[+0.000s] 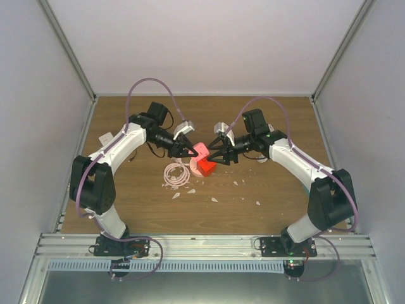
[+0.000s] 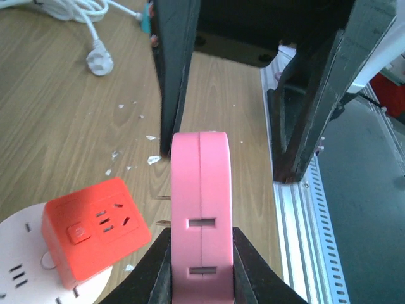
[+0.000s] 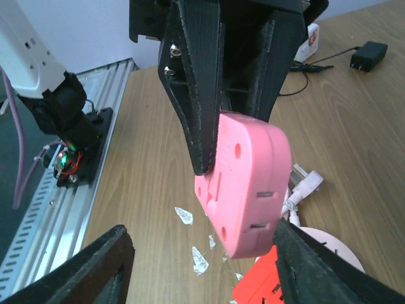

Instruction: Pull the plug off the socket

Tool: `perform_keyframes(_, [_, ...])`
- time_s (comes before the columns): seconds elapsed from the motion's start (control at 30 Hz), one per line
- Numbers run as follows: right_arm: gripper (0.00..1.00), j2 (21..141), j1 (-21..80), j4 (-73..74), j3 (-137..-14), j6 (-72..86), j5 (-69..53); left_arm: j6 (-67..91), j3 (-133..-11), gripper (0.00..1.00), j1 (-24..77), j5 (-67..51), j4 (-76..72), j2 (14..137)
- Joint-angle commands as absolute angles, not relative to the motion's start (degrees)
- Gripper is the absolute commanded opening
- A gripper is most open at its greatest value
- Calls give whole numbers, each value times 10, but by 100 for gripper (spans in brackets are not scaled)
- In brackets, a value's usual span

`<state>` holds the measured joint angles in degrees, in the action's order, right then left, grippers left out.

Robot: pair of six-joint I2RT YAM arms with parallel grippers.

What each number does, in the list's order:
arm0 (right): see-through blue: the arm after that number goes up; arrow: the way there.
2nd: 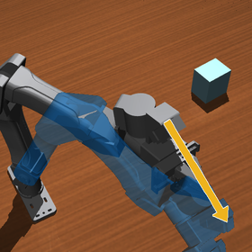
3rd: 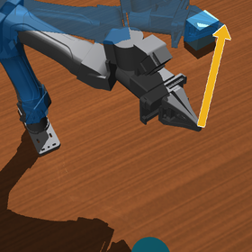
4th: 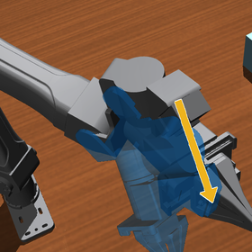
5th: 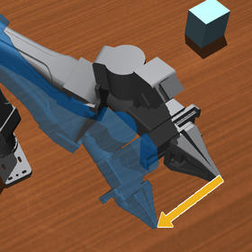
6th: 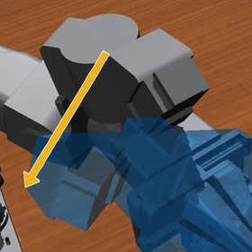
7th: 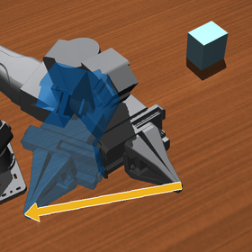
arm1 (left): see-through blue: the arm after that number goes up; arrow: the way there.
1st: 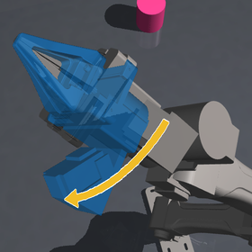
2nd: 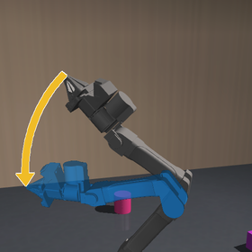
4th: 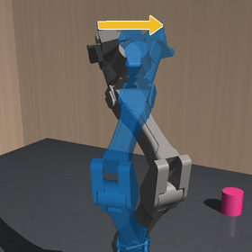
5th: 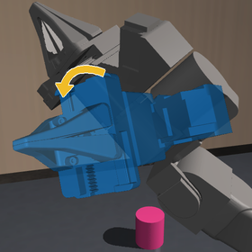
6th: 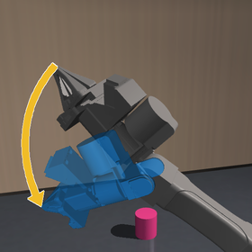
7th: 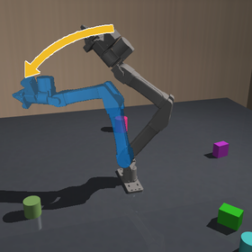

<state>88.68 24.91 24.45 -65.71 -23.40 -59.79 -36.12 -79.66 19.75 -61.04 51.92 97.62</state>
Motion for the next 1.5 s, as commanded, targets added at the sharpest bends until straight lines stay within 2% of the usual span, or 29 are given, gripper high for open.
perform_keyframes(0.0, [53, 905, 265, 248, -670, -218, -629, -385, -791, 2, 218, -629, 488, 950])
perform_keyframes(0.13, [53, 913, 265, 236, -670, -197, -620, -397, -796, 2, 224, -626, 491, 948])
perform_keyframes(0.3, [45, 911, 264, 224, -669, -182, -622, -414, -797, 1, 227, -622, 502, 949])
perform_keyframes(0.6, [42, 907, 262, 232, -671, -185, -640, -457, -784, 1, 227, -601, 522, 946])
perform_keyframes(0.77, [30, 911, 262, 234, -675, -187, -652, -458, -781, 1, 227, -593, 520, 947])
perform_keyframes(0.87, [18, 913, 262, 241, -678, -192, -651, -454, -779, 5, 227, -582, 515, 946])
perform_keyframes(0.97, [5, 920, 262, 252, -684, -196, -651, -442, -777, 13, 226, -581, 507, 942])
perform_keyframes(1.03, [2, 923, 262, 259, -688, -202, -650, -435, -775, 26, 225, -580, 504, 939])
perform_keyframes(1.1, [1, 925, 261, 267, -691, -209, -649, -433, -771, 33, 223, -575, 505, 934])
perform_keyframes(1.23, [1, 922, 259, 272, -687, -218, -650, -425, -761, 37, 210, -568, 503, 928])
perform_keyframes(1.37, [3, 919, 258, 273, -681, -226, -654, -415, -756, 35, 201, -572, 497, 924])
perform_keyframes(1.47, [4, 924, 258, 277, -684, -227, -655, -411, -755, 27, 201, -578, 489, 921])
